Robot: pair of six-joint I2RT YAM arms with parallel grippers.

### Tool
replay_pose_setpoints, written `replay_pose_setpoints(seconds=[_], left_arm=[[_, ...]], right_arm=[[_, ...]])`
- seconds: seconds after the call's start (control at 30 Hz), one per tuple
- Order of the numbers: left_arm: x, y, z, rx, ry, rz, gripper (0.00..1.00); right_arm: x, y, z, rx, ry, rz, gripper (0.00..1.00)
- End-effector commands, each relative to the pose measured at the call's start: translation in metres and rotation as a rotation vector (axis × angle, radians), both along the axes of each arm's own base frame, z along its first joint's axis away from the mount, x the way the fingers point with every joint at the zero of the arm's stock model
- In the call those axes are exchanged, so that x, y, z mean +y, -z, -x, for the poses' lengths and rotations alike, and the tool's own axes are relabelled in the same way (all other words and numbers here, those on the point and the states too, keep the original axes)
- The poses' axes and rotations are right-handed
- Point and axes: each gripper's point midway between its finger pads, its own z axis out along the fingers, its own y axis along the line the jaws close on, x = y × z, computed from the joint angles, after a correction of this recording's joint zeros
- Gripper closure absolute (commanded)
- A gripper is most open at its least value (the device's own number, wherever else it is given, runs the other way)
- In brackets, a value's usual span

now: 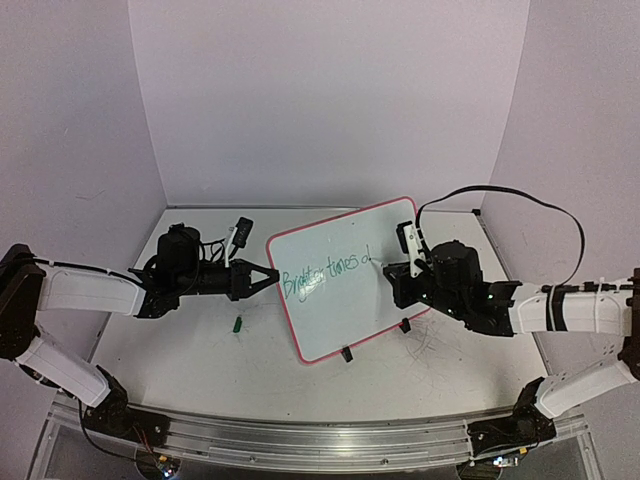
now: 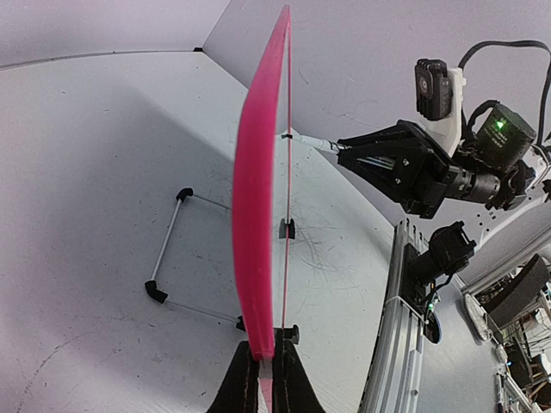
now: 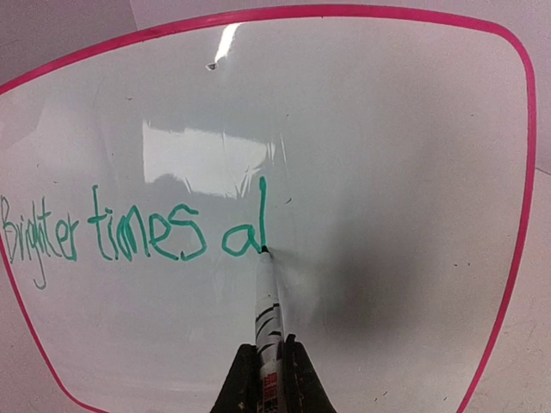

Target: Write a sentence on the whiteboard

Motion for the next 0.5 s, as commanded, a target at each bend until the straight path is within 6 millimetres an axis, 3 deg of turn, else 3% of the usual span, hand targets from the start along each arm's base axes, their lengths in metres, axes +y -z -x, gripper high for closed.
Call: replay_pose_setpoints(seconds=[0.0,0.47], left_arm=[[0.0008,-0.0092,-0.0070,-0.039,-0.017,-0.009,1.00],[0.0026,-0.0074,-0.0056,-0.039,-0.021,-0.012,1.00]], right_arm=[[0.0055,-0.0270,-0.0129,-0.063,0.035,-0.049,1.00],[0.0022,-0.0277,-0.0201,-0.071,0.081,-0.041,1.00]])
